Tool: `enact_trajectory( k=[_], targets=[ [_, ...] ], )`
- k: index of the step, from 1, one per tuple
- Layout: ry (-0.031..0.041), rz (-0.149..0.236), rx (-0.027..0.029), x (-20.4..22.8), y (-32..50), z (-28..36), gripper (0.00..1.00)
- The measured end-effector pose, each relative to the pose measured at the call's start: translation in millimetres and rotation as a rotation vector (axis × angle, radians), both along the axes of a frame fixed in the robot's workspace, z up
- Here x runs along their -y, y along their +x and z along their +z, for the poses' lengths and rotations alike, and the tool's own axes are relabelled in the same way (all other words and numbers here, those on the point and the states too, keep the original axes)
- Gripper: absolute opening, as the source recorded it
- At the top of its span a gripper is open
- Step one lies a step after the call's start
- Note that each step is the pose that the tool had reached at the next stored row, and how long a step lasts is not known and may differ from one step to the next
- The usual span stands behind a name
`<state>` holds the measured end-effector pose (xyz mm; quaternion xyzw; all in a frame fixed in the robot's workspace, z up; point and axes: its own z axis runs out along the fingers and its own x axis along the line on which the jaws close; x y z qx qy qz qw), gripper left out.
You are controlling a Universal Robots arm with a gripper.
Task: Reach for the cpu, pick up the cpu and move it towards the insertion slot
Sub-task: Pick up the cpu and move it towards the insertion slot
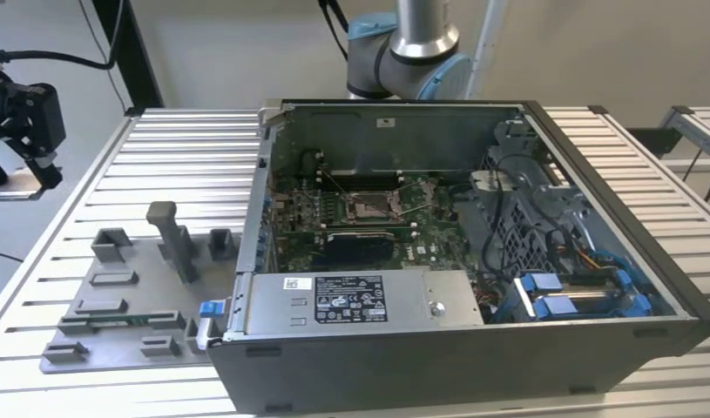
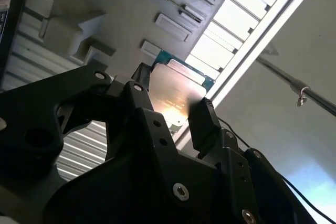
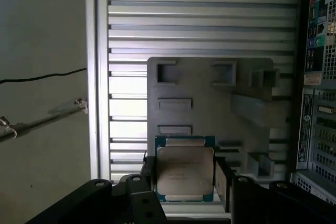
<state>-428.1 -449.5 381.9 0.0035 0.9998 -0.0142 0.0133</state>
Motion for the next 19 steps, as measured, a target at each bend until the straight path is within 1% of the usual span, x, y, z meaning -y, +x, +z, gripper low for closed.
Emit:
enact_trajectory(
  k=[7, 10, 14, 19],
  targets=[
    [0.0, 0.0, 0.0, 0.0, 0.0, 0.0, 0.0],
    [0.0, 0.0, -0.0002, -0.1, 2.4, 0.1, 0.0],
    [0.0, 0.0, -0.0001, 0.0, 10.2, 0.0, 0.0],
    [0.0, 0.0, -0.0009, 0.0, 24.9, 0.0, 0.0]
  ],
)
